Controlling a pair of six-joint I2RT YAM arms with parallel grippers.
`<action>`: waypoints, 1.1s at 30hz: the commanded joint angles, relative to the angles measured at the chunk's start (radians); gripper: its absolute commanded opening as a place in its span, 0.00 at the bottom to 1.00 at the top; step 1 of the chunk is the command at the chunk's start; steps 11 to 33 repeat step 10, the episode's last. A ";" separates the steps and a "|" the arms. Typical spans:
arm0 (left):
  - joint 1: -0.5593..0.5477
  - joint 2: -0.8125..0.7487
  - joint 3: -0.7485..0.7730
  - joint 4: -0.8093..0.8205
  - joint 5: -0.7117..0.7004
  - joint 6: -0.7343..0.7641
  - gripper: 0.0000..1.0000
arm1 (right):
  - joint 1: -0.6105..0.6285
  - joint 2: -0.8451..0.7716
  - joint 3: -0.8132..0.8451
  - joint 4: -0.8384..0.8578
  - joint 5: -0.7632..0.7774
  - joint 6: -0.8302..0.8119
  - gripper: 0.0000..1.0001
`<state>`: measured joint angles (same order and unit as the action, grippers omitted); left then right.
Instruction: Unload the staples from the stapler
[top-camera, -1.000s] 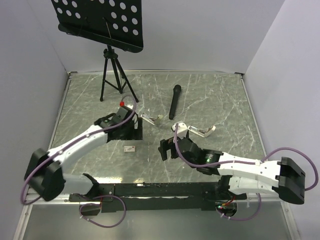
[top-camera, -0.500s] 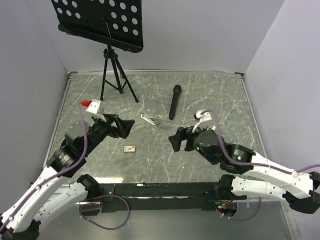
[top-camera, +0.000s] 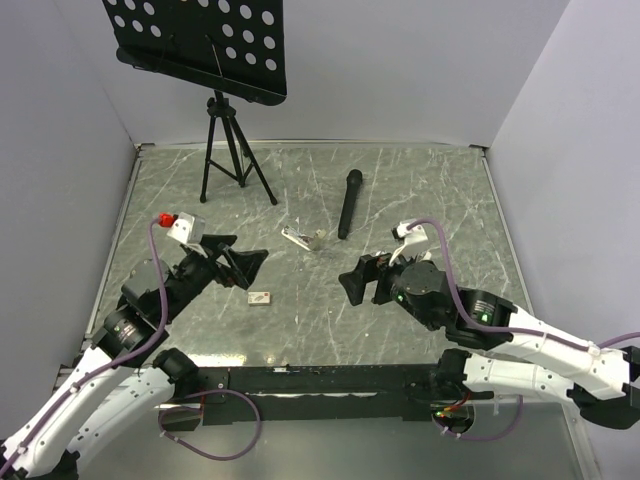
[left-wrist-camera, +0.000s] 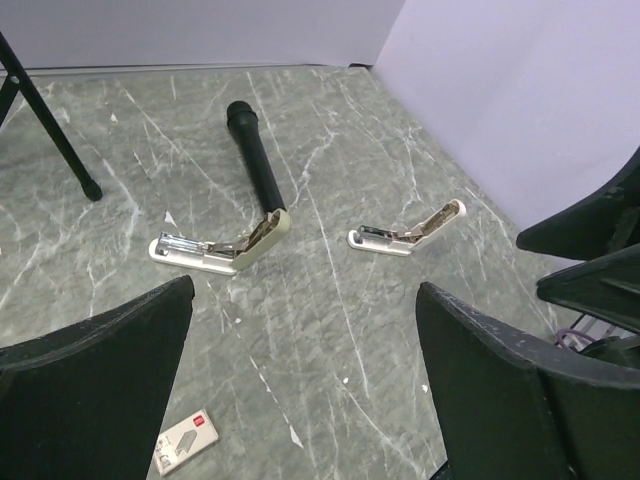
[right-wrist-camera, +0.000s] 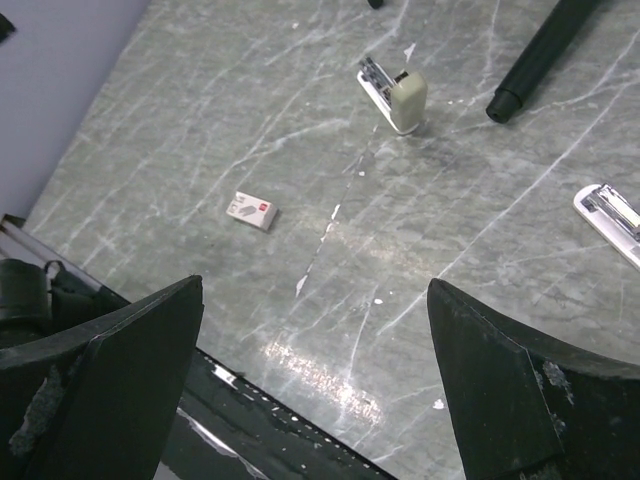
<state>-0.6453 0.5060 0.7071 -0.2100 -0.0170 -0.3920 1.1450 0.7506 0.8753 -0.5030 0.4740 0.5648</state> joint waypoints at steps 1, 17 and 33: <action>-0.004 0.002 0.005 0.044 0.032 0.019 0.97 | -0.001 0.010 0.047 0.000 0.034 -0.006 1.00; -0.004 -0.024 -0.006 0.054 0.020 0.021 0.97 | -0.001 0.004 0.041 0.009 0.044 -0.028 1.00; -0.004 -0.024 -0.006 0.054 0.020 0.021 0.97 | -0.001 0.004 0.041 0.009 0.044 -0.028 1.00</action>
